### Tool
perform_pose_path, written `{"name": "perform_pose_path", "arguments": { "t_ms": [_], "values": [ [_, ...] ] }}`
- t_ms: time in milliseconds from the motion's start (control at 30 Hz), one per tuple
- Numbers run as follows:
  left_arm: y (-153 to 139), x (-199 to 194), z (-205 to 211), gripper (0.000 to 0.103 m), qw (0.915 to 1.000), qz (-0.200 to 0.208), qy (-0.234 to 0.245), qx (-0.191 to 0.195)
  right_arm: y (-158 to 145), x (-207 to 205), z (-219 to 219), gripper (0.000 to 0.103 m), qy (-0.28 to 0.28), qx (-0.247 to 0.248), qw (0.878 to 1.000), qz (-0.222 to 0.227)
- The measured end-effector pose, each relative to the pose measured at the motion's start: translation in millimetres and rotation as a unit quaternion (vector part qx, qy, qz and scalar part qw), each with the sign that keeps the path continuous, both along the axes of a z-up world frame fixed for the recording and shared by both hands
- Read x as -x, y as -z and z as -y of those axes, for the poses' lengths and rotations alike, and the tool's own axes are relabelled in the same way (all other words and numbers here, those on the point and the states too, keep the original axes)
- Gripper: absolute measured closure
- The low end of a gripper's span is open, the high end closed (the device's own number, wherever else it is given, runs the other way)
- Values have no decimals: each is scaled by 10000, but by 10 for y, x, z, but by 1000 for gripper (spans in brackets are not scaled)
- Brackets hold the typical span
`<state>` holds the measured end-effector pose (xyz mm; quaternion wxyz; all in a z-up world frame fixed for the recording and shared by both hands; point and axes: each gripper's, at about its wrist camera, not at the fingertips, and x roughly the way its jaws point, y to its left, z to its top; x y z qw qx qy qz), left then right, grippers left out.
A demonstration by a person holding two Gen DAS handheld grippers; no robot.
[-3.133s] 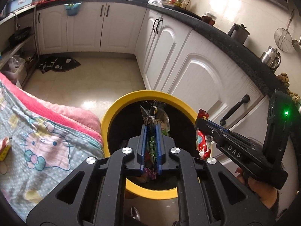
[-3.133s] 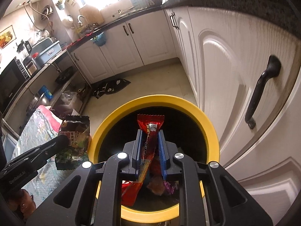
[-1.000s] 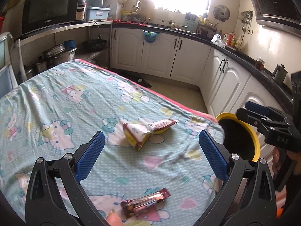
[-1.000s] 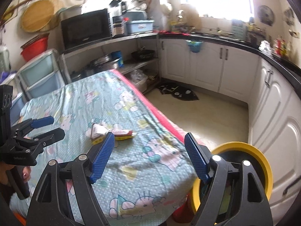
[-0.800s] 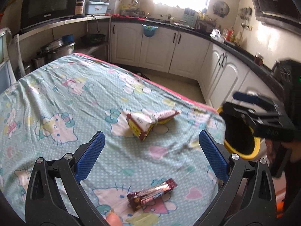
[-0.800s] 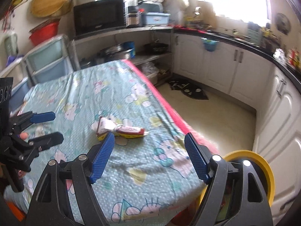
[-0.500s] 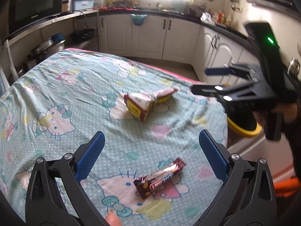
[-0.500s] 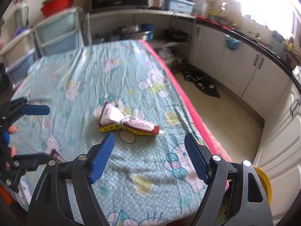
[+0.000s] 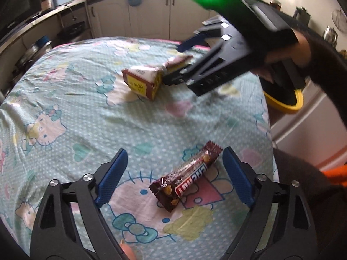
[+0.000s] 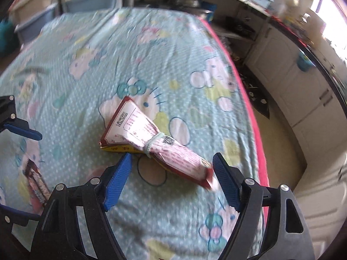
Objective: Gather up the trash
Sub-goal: 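Grasp the white-red snack bag with right tool while left tool grasps the chocolate bar, then carry the snack bag with right tool while left tool carries the chocolate bar over the bin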
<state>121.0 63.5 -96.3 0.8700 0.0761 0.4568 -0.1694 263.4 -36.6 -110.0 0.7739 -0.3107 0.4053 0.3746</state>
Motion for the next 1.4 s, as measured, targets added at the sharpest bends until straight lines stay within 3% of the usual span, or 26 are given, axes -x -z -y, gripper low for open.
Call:
{"name": "perform_pose_path", "arguments": {
  "t_ms": [167,267,333,500,533,967,1400],
  "values": [
    [118,4,76,38,9994,-132,216,-254,113,-54,-164,31,-282,226,9993,-85],
    [132,10,103,44,9990,-125,291,-320,117,-138,-207,45,-311,52,9986,-421],
    [128,8,112,51,9990,-132,292,-323,115,-166,-223,59,-288,-63,9978,-596],
    [106,-12,102,80,9991,-116,252,-328,99,-90,-168,67,-116,-251,9976,-637],
    [98,-9,97,80,9991,-108,239,-337,92,-72,-139,71,-64,-298,9974,-648],
    [-29,-56,319,87,9998,121,143,-79,-18,233,573,72,1022,-1204,9847,-737],
    [-317,-302,741,87,9978,557,258,241,-295,505,1636,72,2270,-1963,9529,-439]
  ]
}}
